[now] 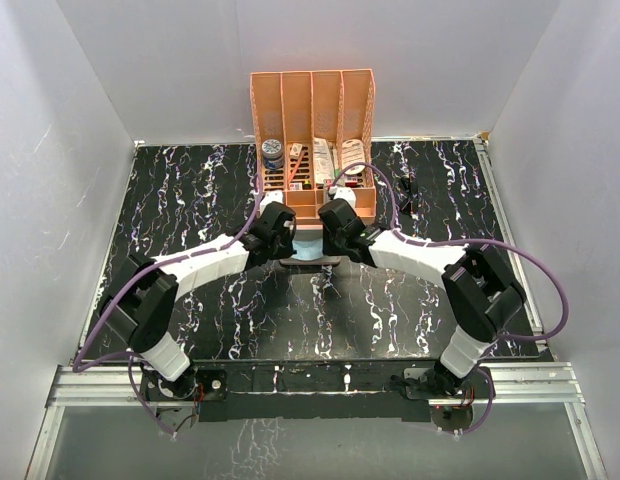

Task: Organize the sunglasses
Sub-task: Place the glasses cleaning cloth in the sunglasses case.

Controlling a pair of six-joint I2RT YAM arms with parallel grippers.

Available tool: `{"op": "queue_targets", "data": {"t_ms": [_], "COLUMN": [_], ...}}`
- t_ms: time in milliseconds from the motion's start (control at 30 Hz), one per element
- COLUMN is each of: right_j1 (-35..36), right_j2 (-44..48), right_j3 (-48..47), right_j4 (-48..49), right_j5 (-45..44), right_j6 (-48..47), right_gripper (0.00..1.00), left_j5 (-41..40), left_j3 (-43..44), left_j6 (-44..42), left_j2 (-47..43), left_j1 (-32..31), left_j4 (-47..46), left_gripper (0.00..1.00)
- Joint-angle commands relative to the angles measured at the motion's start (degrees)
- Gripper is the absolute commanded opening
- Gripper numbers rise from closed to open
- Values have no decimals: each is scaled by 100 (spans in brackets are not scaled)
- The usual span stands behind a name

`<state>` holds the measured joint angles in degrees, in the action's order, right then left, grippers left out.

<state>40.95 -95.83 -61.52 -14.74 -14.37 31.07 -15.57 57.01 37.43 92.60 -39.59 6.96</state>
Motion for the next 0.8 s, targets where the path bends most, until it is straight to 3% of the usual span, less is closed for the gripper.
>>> {"op": "queue_targets", "data": {"t_ms": [0, 767], "right_j1": [-59, -269], "right_j2": [-87, -279], "right_j3": [-330, -417], "right_j4": [331, 463], "right_j5": [29, 171], "right_j6": [-143, -215], "right_gripper": [0, 0], "left_j5": [34, 142], "left_j3": [247, 440], "left_j6": [-164, -300], "left_j2": [98, 368], "left_j1": [86, 189], "left_j4": [-72, -198], "left_gripper": [0, 0]}}
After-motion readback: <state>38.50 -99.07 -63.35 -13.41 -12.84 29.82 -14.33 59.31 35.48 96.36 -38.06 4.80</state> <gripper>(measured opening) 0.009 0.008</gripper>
